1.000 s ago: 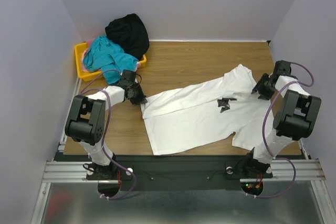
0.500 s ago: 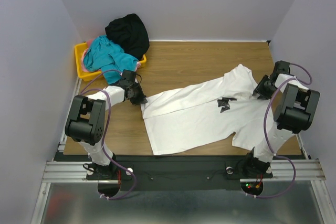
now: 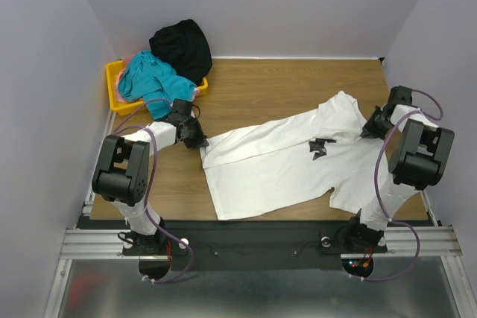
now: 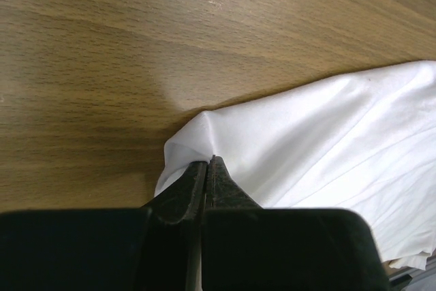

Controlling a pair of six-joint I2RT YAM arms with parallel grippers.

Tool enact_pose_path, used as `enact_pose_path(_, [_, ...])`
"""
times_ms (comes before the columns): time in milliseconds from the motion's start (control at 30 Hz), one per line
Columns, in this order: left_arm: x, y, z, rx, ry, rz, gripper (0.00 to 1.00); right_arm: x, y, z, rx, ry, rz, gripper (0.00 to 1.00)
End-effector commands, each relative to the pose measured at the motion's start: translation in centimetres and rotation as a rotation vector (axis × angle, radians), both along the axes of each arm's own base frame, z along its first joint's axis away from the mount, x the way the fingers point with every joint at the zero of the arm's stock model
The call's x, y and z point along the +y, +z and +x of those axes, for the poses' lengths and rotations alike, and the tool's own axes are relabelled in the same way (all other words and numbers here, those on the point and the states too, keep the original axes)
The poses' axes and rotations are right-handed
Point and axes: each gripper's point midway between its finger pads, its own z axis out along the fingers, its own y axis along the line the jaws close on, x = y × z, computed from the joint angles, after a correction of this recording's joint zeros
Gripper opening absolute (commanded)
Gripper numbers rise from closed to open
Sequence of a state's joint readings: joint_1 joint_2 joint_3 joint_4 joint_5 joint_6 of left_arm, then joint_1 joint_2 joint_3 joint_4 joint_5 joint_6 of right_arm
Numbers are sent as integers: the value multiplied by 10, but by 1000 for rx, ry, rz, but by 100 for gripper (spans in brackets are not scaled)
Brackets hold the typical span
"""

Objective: Fold and stack the t-shirts
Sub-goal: Fold the tshirt

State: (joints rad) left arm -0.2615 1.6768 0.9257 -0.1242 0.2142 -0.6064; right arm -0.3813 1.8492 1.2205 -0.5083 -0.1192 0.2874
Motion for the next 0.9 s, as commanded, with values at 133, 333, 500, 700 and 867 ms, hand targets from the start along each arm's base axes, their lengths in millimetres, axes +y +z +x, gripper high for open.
enact_pose_path(133, [13,25,11,-59,-14,-9,0,-28,43,-1,-75,-81,-132,0])
enact_pose_path(333, [22,23,10,-50,-35,-15,0,-39,59,-9,-77,-120,-190,0])
enact_pose_path(500, [24,17,8,-34,-66,-14,0,-40,66,-12,-82,-127,-205,0])
enact_pose_path(700, [28,13,8,-26,-71,2,0,-35,78,-16,-109,-121,-197,0])
enact_pose_path(867, [41,19,13,-35,-44,72,31,-28,79,-17,-117,-106,-169,0])
